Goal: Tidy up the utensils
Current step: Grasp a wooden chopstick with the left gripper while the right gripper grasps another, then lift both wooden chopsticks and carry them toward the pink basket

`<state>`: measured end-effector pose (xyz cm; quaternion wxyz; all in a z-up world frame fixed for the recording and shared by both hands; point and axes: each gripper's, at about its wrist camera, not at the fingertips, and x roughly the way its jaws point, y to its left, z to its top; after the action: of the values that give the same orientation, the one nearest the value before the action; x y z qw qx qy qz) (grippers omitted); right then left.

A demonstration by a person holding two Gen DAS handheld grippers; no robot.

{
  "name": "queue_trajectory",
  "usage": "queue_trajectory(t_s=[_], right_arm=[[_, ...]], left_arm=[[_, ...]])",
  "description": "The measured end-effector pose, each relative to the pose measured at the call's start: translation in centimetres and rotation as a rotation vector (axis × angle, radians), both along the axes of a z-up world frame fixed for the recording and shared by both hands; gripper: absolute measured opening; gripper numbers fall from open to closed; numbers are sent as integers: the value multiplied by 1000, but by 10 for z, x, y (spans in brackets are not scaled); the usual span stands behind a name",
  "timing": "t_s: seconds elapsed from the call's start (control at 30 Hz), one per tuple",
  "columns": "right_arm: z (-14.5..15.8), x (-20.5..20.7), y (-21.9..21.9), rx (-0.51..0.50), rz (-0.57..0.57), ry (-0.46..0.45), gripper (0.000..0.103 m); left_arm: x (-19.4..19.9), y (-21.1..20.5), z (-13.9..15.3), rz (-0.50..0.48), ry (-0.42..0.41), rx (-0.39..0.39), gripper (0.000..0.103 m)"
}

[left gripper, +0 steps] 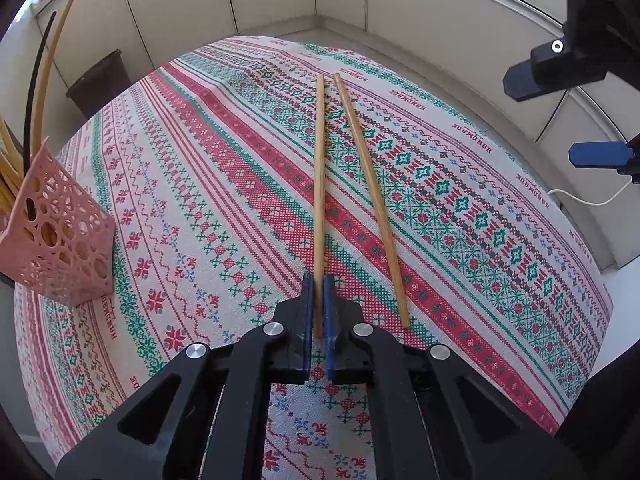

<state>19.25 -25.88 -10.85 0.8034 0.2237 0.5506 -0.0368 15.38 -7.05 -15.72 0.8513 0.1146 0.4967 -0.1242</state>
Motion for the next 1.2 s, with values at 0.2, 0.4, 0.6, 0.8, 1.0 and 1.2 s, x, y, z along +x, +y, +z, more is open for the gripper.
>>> queue_trajectory(t_s=[0.2, 0.4, 0.6, 0.8, 1.0, 1.2], right_arm=[[-15, 2, 15, -81, 33, 25, 96], [-24, -1, 49, -248, 139, 0, 96], [-42, -9, 88, -386, 259, -14, 96], [-58, -17, 116, -381, 311, -57, 70], [-54, -23, 120, -315, 353, -107, 12], [-46, -22, 86, -98, 320, -75, 6]], left_arm=[[2, 14, 13, 48, -32, -7, 4], [2, 23, 31, 78, -76, -15, 4], [0, 41, 59, 119, -140, -36, 4], [-4, 49, 80, 127, -189, -62, 4], [-9, 52, 89, 126, -211, -73, 4], [-16, 56, 103, 123, -236, -102, 4]])
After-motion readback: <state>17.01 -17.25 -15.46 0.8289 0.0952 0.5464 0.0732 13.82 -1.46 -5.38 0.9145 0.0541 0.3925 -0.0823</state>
